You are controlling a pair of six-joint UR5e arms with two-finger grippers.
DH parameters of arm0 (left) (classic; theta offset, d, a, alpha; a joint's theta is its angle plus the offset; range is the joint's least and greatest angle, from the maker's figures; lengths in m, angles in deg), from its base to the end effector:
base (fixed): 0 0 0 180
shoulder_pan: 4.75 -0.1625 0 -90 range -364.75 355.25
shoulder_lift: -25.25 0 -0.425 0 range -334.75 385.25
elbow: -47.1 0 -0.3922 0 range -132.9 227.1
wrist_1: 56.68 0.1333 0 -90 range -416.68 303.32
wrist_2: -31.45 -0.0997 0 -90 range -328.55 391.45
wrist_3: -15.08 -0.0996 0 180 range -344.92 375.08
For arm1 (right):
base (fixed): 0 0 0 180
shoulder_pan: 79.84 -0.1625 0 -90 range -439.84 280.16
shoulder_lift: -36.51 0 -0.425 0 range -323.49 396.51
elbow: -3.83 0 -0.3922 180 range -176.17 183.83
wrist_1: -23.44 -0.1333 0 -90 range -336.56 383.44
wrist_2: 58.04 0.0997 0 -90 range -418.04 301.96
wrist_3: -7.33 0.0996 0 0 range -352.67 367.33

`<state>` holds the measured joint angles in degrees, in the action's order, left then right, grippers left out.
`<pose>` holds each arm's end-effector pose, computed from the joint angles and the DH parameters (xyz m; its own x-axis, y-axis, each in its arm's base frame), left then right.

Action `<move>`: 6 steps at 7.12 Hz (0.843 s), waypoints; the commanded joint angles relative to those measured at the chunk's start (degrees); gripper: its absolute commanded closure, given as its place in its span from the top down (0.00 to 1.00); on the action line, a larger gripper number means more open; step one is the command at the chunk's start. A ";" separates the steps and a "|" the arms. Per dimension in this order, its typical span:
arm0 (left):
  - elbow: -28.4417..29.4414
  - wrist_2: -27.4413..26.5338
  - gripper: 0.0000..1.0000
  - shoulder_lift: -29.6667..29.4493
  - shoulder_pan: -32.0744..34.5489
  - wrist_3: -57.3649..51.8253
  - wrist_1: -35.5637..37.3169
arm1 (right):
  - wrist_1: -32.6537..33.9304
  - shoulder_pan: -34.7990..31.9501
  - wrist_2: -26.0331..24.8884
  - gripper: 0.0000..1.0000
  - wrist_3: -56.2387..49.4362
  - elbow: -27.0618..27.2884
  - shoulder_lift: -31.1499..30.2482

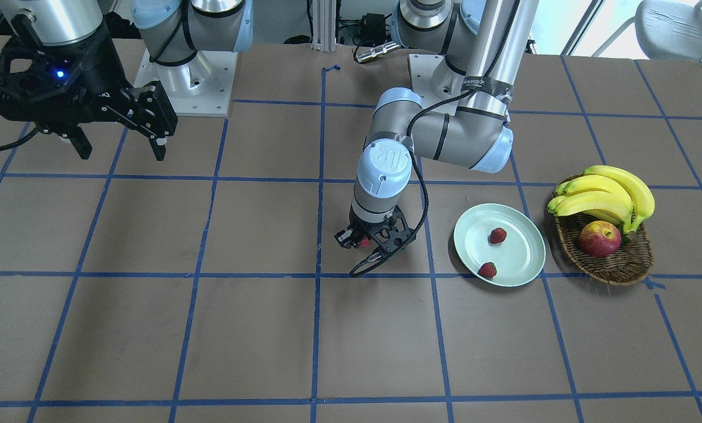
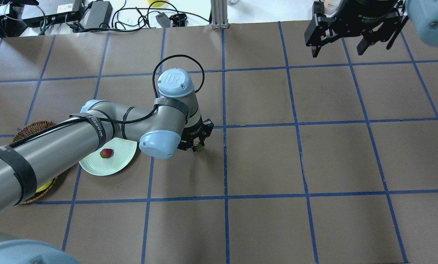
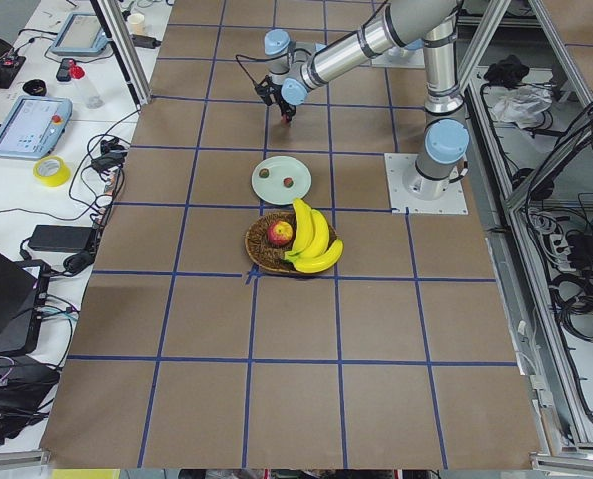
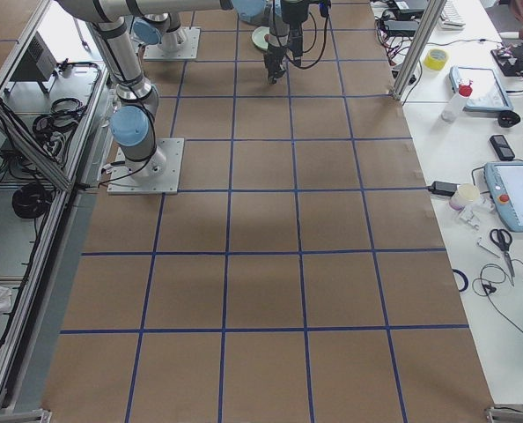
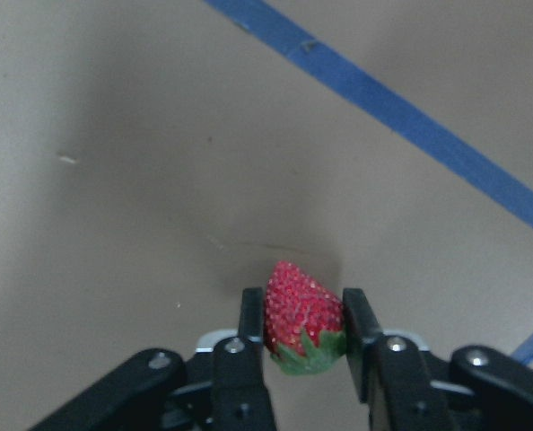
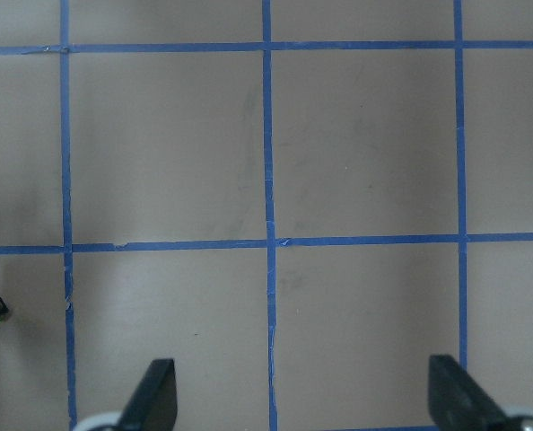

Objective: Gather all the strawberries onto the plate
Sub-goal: 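Carry the strawberry with the left gripper over the plate and release it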

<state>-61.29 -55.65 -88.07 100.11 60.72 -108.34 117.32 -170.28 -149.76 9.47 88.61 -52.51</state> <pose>-0.2760 -0.5007 0.1867 -0.8585 -0.5128 -0.0067 -0.5117 0.8557 0.0772 0.1342 -0.5101 0.5320 -0.9991 0.0335 0.0244 0.0297 0.9894 -0.1423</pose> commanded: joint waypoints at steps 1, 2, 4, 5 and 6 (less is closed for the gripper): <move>3.69 0.70 0.05 3.17 -7.76 -9.65 -5.07 | -0.01 0.00 0.84 1.00 1.29 0.03 -0.01; 5.02 0.45 0.05 5.45 -12.17 -21.27 -10.08 | -0.02 0.00 0.76 1.00 1.29 0.11 0.07; 4.94 -3.58 0.05 8.19 -21.13 -41.69 -13.28 | -0.02 -0.09 0.84 1.00 1.20 0.12 0.08; 3.38 -3.68 0.05 8.11 -26.40 -52.91 -13.38 | -0.02 -0.09 0.84 1.00 1.20 0.12 0.08; 0.75 -3.25 0.05 8.20 -31.15 -58.94 -12.51 | -0.02 -0.09 0.67 1.00 1.20 0.12 0.08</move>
<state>-58.02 -58.97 -80.08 74.98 11.34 -121.26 117.31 -170.36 -148.96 10.67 88.73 -52.44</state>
